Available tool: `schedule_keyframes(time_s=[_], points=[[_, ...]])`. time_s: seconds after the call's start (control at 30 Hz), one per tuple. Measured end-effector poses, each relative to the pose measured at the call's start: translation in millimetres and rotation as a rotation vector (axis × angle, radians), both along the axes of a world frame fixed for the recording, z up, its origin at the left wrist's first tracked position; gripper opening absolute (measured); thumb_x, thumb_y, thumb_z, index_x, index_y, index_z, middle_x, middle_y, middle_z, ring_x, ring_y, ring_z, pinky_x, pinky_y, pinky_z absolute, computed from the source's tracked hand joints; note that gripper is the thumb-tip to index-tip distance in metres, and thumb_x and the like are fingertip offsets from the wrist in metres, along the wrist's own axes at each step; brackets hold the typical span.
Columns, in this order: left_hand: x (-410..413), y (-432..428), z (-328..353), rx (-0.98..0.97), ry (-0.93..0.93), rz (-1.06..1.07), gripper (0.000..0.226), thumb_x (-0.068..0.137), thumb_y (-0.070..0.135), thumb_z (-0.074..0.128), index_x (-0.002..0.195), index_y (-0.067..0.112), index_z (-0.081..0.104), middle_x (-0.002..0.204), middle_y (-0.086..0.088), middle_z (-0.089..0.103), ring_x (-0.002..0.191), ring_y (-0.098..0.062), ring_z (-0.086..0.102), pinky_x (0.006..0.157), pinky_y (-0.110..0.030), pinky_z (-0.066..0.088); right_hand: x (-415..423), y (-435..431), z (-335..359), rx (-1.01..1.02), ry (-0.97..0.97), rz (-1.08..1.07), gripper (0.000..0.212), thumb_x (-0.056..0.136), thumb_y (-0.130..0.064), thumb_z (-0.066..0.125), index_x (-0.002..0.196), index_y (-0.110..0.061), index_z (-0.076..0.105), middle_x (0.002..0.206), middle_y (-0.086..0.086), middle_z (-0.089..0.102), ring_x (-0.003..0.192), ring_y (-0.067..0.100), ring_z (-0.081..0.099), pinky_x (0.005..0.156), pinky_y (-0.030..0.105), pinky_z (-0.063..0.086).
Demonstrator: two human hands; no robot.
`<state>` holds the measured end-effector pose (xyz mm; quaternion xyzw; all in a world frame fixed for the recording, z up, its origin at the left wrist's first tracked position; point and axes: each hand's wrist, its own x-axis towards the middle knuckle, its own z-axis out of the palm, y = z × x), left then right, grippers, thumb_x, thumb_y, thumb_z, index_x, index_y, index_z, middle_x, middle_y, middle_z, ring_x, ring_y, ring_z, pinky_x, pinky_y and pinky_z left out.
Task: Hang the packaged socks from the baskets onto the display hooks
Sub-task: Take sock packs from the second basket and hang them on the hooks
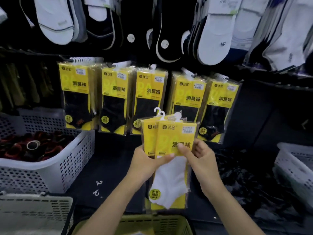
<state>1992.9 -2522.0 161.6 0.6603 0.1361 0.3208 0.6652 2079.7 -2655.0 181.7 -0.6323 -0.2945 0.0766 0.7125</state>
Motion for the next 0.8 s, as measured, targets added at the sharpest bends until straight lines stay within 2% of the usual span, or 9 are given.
schedule_keyframes(time_s=[0.1,0.17,0.27,0.33,0.5,0.6,0.7,0.77,0.8], points=[[13,-6,12,0.023,-0.013,-0.063,0.036,0.059,0.031,0.085,0.092,0.027,0.071,0.087,0.011,0.076,0.080,-0.004,0.072,0.059,-0.012,0.052,12,-8,6,0.036,0.080,-0.013,0.034,0.068,-0.030,0.074,0.096,-0.011,0.068,0.093,-0.001,0.076,0.089,0.013,0.071,0.067,0.017,0.054],[21,-9,18,-0.021,-0.029,-0.129,0.029,0.071,0.043,0.072,0.096,0.028,0.069,0.091,0.011,0.075,0.083,-0.005,0.071,0.061,-0.012,0.052,22,-15,8,0.046,0.143,-0.013,0.031,0.072,-0.028,0.073,0.099,-0.013,0.069,0.096,0.000,0.076,0.090,0.015,0.072,0.065,0.018,0.055],[35,-14,26,-0.069,-0.032,-0.189,0.038,0.085,0.052,0.048,0.104,0.026,0.068,0.096,0.012,0.075,0.089,-0.001,0.070,0.064,-0.006,0.049,38,-29,9,0.065,0.215,-0.009,0.023,0.083,-0.021,0.067,0.105,-0.016,0.070,0.099,0.001,0.075,0.090,0.015,0.072,0.064,0.016,0.054],[44,-18,31,-0.024,-0.038,-0.170,0.037,0.083,0.051,0.048,0.101,0.026,0.068,0.094,0.015,0.074,0.087,0.001,0.069,0.065,-0.004,0.047,48,-38,9,0.043,0.235,-0.026,0.021,0.088,-0.021,0.063,0.108,-0.016,0.069,0.100,0.001,0.075,0.091,0.015,0.072,0.067,0.018,0.055],[64,-4,53,0.090,-0.124,-0.046,0.031,0.087,0.049,0.047,0.096,0.028,0.068,0.090,0.014,0.074,0.084,0.002,0.068,0.070,-0.008,0.049,92,-67,19,0.064,0.262,-0.213,0.019,0.097,-0.019,0.053,0.106,-0.017,0.068,0.101,0.005,0.075,0.095,0.024,0.070,0.085,0.040,0.052],[73,6,66,0.138,-0.174,0.009,0.027,0.087,0.048,0.048,0.092,0.028,0.067,0.080,0.020,0.072,0.076,0.007,0.066,0.064,-0.003,0.045,122,-82,31,0.064,0.275,-0.289,0.020,0.098,-0.019,0.050,0.109,-0.014,0.066,0.102,0.008,0.074,0.094,0.026,0.069,0.083,0.041,0.052],[82,10,68,0.115,-0.145,0.053,0.030,0.084,0.052,0.049,0.095,0.030,0.067,0.082,0.012,0.072,0.074,-0.004,0.065,0.061,-0.010,0.046,146,-85,51,0.039,0.253,-0.298,0.020,0.098,-0.017,0.050,0.111,-0.010,0.064,0.106,0.012,0.072,0.098,0.031,0.067,0.090,0.045,0.050],[86,10,69,0.106,-0.129,0.075,0.028,0.084,0.052,0.050,0.091,0.031,0.066,0.081,0.007,0.071,0.071,-0.009,0.063,0.058,-0.013,0.046,156,-81,69,0.026,0.188,-0.306,0.017,0.098,-0.016,0.051,0.107,-0.011,0.064,0.103,0.009,0.072,0.094,0.027,0.067,0.084,0.039,0.053],[87,10,70,0.106,-0.136,0.080,0.028,0.082,0.053,0.051,0.092,0.032,0.066,0.083,0.010,0.073,0.072,-0.004,0.066,0.058,-0.010,0.047,161,-77,77,0.014,0.145,-0.306,0.015,0.098,-0.016,0.051,0.104,-0.013,0.065,0.099,0.005,0.072,0.089,0.022,0.068,0.076,0.033,0.053]])
